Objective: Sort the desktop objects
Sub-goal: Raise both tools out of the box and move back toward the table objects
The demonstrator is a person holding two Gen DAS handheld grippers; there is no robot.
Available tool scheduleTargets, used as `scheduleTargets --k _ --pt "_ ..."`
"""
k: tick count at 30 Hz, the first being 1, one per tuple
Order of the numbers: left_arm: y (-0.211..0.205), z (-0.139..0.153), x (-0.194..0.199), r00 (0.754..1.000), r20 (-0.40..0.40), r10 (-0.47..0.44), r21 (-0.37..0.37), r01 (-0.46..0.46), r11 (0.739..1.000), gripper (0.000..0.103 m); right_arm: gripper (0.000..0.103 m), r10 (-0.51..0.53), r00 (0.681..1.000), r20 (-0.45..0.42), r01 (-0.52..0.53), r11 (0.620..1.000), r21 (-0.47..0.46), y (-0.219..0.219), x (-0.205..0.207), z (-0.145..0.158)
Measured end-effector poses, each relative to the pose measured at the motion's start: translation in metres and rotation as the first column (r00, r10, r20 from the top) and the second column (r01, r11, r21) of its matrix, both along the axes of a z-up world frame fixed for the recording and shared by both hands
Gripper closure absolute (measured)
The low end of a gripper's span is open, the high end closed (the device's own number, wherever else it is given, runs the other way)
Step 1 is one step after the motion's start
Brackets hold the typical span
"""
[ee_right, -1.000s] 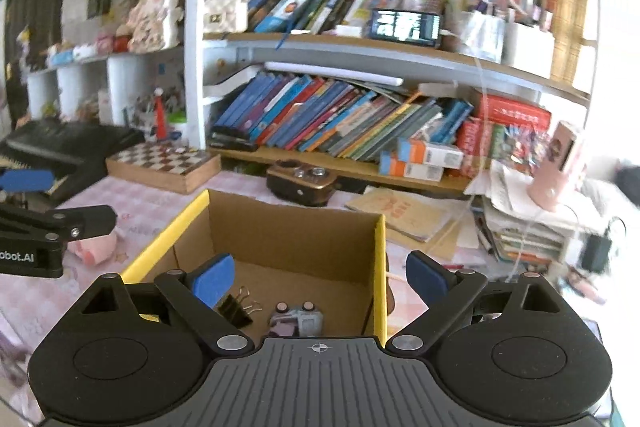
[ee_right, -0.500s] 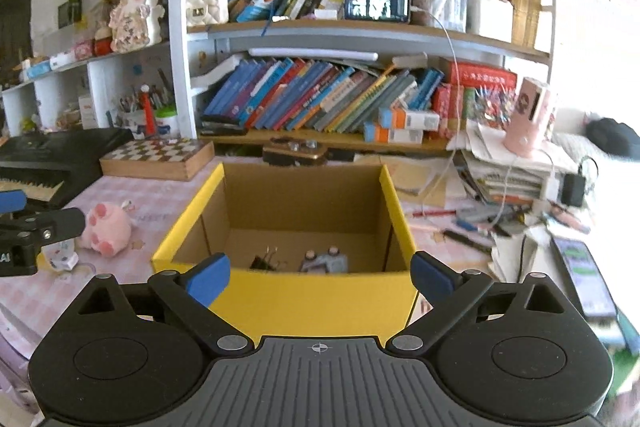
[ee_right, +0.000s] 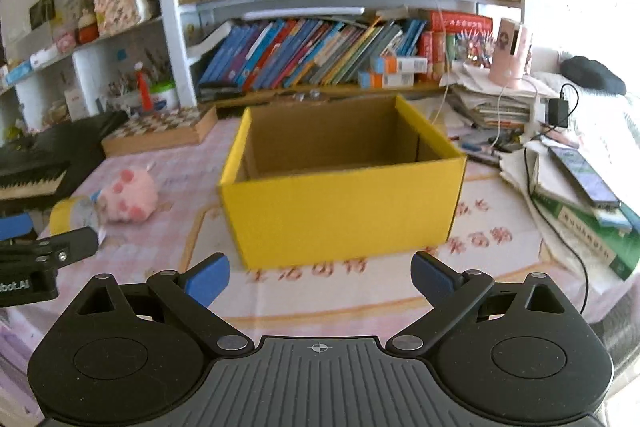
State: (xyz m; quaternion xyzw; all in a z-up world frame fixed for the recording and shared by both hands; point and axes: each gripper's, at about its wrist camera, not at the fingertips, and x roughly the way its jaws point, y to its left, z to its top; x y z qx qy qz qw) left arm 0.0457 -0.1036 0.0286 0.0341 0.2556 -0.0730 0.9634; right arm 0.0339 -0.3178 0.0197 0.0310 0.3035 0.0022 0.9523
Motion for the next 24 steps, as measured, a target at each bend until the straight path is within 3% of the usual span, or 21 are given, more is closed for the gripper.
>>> scheduleTargets --k 10,24 --pt "0.031 -0.010 -0.017 0.998 -0.036 -0.045 0.001 0.045 0.999 0.000 0.004 0.023 0.998 -0.052 -0.024 1.000 -0.005 0.046 -0.022 -0.012" --pt "0.088 -0.024 -0.038 0.995 -0.098 -0.026 -0.020 0.024 1.000 0.000 0.004 0.060 0.991 -0.123 -0.061 0.998 -0.004 0.101 -0.044 -0.027"
